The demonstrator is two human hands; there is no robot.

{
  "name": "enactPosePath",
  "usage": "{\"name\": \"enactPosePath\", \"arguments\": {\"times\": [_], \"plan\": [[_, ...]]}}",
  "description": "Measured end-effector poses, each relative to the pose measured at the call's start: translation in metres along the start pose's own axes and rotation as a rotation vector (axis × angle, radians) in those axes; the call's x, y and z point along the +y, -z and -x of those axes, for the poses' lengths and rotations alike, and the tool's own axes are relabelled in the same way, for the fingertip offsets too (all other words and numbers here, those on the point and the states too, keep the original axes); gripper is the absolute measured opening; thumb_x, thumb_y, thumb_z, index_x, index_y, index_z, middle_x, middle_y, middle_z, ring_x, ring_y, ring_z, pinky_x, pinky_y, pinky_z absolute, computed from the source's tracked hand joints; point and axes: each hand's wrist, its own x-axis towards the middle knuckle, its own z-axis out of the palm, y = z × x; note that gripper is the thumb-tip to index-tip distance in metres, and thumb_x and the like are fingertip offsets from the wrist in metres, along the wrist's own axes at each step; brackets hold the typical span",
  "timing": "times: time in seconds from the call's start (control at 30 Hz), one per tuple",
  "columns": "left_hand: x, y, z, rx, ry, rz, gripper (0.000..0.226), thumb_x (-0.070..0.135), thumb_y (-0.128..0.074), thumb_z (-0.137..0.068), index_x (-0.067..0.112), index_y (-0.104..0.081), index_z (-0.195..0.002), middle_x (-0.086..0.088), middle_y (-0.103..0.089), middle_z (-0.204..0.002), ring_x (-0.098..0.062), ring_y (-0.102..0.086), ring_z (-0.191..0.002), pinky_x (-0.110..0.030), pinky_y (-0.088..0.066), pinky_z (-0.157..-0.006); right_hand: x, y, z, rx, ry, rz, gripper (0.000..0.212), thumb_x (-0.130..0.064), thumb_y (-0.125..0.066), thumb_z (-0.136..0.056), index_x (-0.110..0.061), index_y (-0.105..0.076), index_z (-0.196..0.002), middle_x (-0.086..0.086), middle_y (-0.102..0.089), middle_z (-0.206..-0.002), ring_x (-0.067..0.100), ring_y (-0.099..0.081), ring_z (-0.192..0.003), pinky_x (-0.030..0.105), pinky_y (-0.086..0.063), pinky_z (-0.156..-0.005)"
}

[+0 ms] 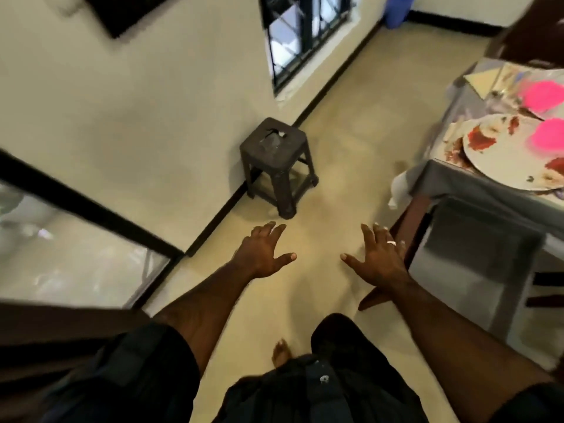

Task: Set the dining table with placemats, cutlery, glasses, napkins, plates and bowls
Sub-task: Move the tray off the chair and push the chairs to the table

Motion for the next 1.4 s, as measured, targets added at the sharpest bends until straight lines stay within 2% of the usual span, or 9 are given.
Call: {"name": "enactPosePath", "arguments": {"times": [0.17,0.37,0.67,0.7,0.8,0.93,1.2,1.3,1.4], "plan": [[0.044,0.039,-0.141,-0.047,-0.244,-0.096,0.093,0.08,-0.044,-0.094,0.029,-0.019,-0.167,-0.005,-0.019,-0.174,-0.031,-0.021,-0.157,-0.052,-0.032,-0.122,0.056,0.009,-0.049,0.039,-0.255,-0.152,0.107,-0.09,-0.042,-0.083,-0.034,0.0,-0.164,0.002,0.001,-0.175,0.029,0.003,-0.161,0.066,-0.002,-0.125],[0.142,0.044,-0.274,-0.187,-0.484,-0.227,0.095,0.084,-0.041,-0.091,0.03,-0.019,-0.166,-0.006,-0.022,-0.173,-0.033,-0.024,-0.156,-0.055,-0.032,-0.122,0.123,0.023,-0.08,0.039,-0.509,-0.295,0.109,-0.088,-0.044,-0.085,-0.031,0.005,-0.165,0.005,0.004,-0.175,0.032,0.003,-0.161,0.071,-0.005,-0.122],[0.3,0.042,-0.369,-0.375,-0.899,-0.393,0.092,0.081,-0.046,-0.093,0.03,-0.021,-0.165,-0.004,-0.021,-0.173,-0.029,-0.022,-0.157,-0.05,-0.032,-0.123,0.165,0.028,-0.046,0.163,-0.94,-0.402,0.108,-0.091,-0.034,-0.082,-0.029,-0.005,-0.165,0.007,-0.005,-0.174,0.033,-0.006,-0.16,0.07,-0.012,-0.122],[0.336,0.031,-0.383,-0.433,-0.99,-0.458,0.092,0.08,-0.046,-0.093,0.03,-0.02,-0.165,-0.004,-0.02,-0.174,-0.029,-0.021,-0.158,-0.049,-0.029,-0.124,0.172,0.02,-0.038,0.181,-1.069,-0.452,0.108,-0.091,-0.035,-0.082,-0.029,-0.005,-0.165,0.007,-0.005,-0.174,0.034,-0.007,-0.16,0.07,-0.013,-0.122],[0.367,0.017,-0.395,-0.491,-1.051,-0.507,0.093,0.083,-0.043,-0.092,0.036,-0.014,-0.166,-0.002,-0.017,-0.174,-0.031,-0.018,-0.159,-0.053,-0.024,-0.126,0.168,0.012,-0.029,0.169,-1.18,-0.508,0.108,-0.09,-0.037,-0.084,-0.03,0.0,-0.166,0.007,0.001,-0.175,0.033,-0.001,-0.16,0.07,-0.011,-0.123],[0.433,-0.03,-0.426,-0.628,-1.281,-0.646,0.094,0.085,-0.043,-0.091,0.036,-0.015,-0.166,-0.002,-0.017,-0.175,-0.035,-0.02,-0.158,-0.055,-0.023,-0.126,0.157,-0.011,-0.038,0.301,-1.492,-0.68,0.107,-0.09,-0.038,-0.084,-0.032,-0.001,-0.165,0.005,0.002,-0.175,0.032,0.002,-0.161,0.068,-0.008,-0.123],[0.491,-0.119,-0.471,-0.601,-1.266,-0.786,0.087,0.079,-0.047,-0.093,0.024,-0.033,-0.159,-0.01,-0.03,-0.167,-0.036,-0.031,-0.149,-0.053,-0.036,-0.119,0.167,-0.08,-0.083,0.389,-1.771,-1.036,0.111,-0.087,-0.052,-0.082,-0.029,-0.008,-0.166,0.01,-0.007,-0.173,0.037,-0.011,-0.158,0.06,-0.023,-0.122],[0.509,-0.165,-0.497,-0.472,-1.197,-0.736,0.085,0.074,-0.054,-0.092,0.02,-0.042,-0.156,-0.013,-0.033,-0.164,-0.038,-0.032,-0.148,-0.051,-0.035,-0.119,0.192,-0.119,-0.094,0.461,-1.862,-1.186,0.111,-0.081,-0.058,-0.084,-0.023,-0.011,-0.166,0.014,-0.006,-0.173,0.041,-0.014,-0.157,0.058,-0.025,-0.124],[0.527,-0.199,-0.516,-0.375,-1.103,-0.651,0.086,0.065,-0.06,-0.095,0.014,-0.037,-0.16,-0.015,-0.026,-0.169,-0.036,-0.026,-0.154,-0.044,-0.028,-0.122,0.216,-0.157,-0.1,0.605,-1.948,-1.334,0.112,-0.074,-0.067,-0.083,-0.025,-0.01,-0.166,0.013,-0.006,-0.173,0.045,-0.02,-0.155,0.061,-0.03,-0.121]]}}
